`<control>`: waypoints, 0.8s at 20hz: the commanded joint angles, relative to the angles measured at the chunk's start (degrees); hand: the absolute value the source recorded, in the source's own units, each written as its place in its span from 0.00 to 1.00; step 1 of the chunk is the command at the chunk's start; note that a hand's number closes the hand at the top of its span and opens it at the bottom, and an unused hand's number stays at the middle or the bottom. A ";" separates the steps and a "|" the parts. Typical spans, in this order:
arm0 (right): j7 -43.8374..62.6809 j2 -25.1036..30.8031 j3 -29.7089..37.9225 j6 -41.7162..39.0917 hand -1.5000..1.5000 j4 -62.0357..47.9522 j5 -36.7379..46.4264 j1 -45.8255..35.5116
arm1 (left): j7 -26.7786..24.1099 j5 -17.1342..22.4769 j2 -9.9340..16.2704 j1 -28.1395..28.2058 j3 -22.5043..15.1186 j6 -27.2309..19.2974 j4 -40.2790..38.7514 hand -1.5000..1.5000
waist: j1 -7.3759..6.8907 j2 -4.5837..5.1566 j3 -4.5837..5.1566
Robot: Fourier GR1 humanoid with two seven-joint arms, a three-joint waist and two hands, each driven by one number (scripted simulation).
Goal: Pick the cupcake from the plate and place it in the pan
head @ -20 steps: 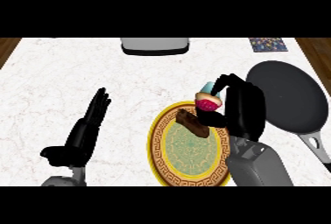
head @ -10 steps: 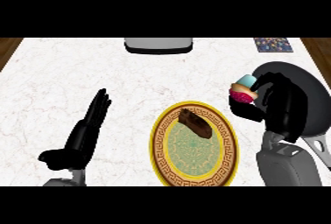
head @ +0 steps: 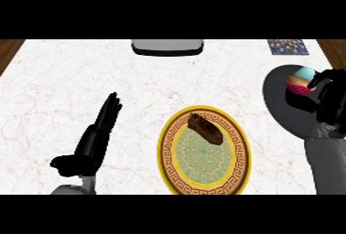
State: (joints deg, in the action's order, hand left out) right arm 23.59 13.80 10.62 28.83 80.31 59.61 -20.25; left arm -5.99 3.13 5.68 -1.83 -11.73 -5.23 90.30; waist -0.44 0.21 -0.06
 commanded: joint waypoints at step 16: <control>-18.02 15.63 9.79 -8.76 0.00 -50.82 -15.85 -19.84 | -0.87 -1.53 -1.32 -1.74 -0.34 1.05 -1.27 0.50 | -2.57 0.83 -0.02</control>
State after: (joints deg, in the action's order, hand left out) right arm 3.25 27.62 22.51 29.25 36.76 42.64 -36.62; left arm -6.99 1.97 4.65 -2.76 -11.74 -4.23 89.46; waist -2.12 0.81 -0.08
